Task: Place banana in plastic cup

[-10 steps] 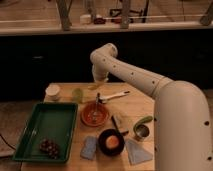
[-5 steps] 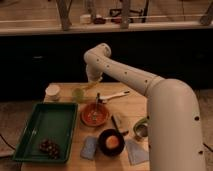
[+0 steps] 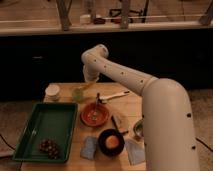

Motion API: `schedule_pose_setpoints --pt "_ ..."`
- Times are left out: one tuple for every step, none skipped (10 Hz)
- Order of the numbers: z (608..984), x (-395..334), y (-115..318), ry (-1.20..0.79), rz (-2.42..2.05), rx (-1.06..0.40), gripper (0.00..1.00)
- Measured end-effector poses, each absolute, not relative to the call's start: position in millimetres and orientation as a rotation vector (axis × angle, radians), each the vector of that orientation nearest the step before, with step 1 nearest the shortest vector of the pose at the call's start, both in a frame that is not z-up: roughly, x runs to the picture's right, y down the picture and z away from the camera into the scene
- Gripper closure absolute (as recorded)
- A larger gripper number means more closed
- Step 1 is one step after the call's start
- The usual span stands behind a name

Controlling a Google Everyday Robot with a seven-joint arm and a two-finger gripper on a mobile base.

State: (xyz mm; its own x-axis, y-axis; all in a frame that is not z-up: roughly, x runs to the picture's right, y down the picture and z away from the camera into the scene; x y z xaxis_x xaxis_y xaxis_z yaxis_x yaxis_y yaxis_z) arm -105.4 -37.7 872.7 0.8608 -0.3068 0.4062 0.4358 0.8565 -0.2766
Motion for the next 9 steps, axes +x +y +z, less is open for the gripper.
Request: schedule_pose_setpoints --pt "874.7 -108.6 -37.4 -0.366 -0.405 -0.371 0.99" --pt "877.3 -109.6 -36.8 -0.372 -0.406 -0.371 0.99" --pt "880.0 -113.1 -35.4 -0.383 -0.408 -0.369 0.99" --pt "881.3 -118.1 -34.1 -0.394 -0.411 -0.369 0.99" --pt "882.3 -122.5 -32.9 -0.403 -0.414 -0.369 0.99" --pt "884.1 -127.5 -31.8 -0.416 -0.414 -0.367 0.99" --pt "884.8 -128.5 -31.3 -0.423 -0.415 -0.366 0.99" --pt "885.8 -129.0 -30.9 -0.43 -0.416 -0.365 0.99" --pt "886.7 -130.5 -30.7 -0.439 -0.416 -0.364 0.99"
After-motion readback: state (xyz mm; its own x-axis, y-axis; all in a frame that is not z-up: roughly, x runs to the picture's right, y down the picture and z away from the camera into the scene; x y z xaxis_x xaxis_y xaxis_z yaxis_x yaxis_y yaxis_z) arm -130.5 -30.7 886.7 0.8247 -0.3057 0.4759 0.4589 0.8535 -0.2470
